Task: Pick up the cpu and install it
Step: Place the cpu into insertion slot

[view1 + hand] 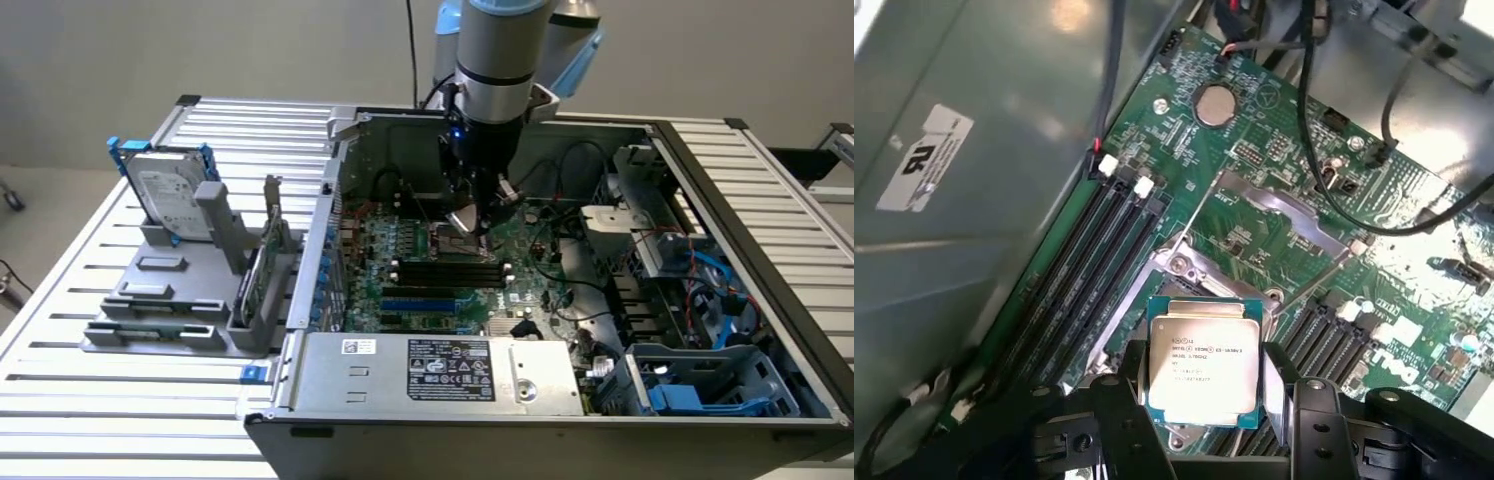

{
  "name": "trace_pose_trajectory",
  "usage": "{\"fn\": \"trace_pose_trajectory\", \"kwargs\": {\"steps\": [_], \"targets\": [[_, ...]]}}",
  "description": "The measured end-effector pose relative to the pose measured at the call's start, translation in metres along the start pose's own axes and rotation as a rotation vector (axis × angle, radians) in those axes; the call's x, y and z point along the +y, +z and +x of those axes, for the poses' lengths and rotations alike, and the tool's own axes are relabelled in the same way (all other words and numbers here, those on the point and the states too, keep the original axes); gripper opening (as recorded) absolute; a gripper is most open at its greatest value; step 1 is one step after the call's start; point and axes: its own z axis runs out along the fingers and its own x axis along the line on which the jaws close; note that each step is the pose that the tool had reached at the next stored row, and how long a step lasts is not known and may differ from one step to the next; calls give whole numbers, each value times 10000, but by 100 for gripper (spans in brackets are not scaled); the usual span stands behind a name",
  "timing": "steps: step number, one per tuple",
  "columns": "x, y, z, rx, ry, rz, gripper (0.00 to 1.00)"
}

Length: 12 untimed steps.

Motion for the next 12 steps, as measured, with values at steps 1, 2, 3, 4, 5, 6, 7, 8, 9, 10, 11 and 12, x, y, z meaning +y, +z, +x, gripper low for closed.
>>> {"fn": "trace_pose_trajectory", "kwargs": {"steps": [1,2,3,4,5,6,7,8,9,10,11,12], "targets": [[0,6,0,-8,176,-7,55],[-1,10,-1,-16,348,-13,55],[-1,15,-1,-23,513,-20,55],[-1,20,-1,-31,680,-25,55],[-1,25,-1,-39,854,-32,55],[-1,30,-2,-47,1024,-38,55],[-2,34,-2,-54,1188,-45,55],[-2,38,-2,-62,1350,-50,55],[-2,43,-2,-69,1510,-57,55],[-3,47,-2,-77,1670,-63,55],[-3,51,-3,-85,1833,-70,55],[-3,55,-3,-92,1992,-76,55]]}}
